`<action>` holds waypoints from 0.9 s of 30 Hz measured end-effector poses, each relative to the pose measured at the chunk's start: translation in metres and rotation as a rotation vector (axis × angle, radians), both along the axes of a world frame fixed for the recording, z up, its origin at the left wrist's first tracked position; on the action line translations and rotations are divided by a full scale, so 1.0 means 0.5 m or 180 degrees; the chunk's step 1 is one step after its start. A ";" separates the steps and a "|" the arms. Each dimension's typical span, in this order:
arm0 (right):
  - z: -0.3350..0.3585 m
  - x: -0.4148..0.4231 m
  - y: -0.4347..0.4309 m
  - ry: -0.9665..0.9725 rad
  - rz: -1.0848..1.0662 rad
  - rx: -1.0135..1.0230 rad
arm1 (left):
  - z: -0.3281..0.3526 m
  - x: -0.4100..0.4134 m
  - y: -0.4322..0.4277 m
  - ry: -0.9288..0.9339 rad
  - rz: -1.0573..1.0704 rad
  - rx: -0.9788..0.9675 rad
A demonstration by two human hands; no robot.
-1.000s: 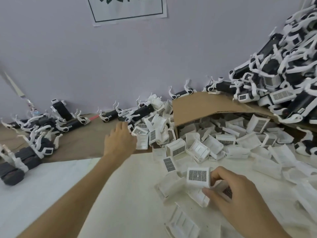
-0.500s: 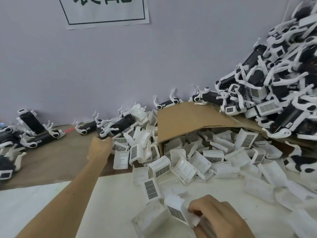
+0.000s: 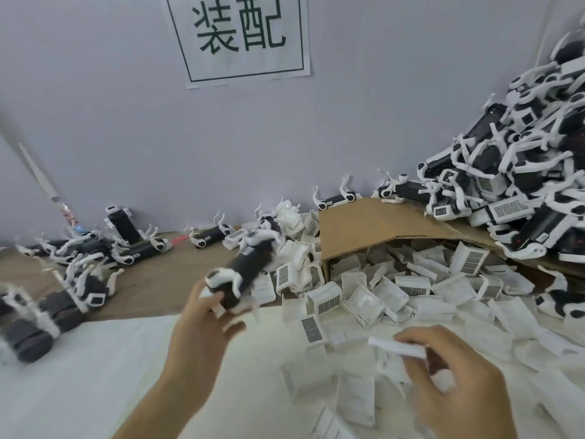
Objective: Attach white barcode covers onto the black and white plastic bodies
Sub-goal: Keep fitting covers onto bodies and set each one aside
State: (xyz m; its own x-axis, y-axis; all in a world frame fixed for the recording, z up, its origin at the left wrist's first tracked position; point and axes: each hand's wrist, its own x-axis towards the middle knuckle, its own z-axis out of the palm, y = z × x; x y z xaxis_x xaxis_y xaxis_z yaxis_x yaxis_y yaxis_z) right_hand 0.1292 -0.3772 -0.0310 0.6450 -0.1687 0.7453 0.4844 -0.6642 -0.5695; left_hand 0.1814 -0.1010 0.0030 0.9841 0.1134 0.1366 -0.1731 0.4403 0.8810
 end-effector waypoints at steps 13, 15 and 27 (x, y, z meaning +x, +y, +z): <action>0.020 -0.018 -0.013 0.1379 0.0863 0.1528 | -0.079 -0.150 -0.094 0.0163 -0.1184 -0.0005; 0.021 -0.018 -0.013 0.1453 0.0991 0.1561 | -0.084 -0.149 -0.094 0.0253 -0.1180 -0.0009; 0.033 -0.031 0.013 0.1864 0.1972 0.2126 | -0.091 -0.152 -0.102 0.0045 -0.1212 0.0328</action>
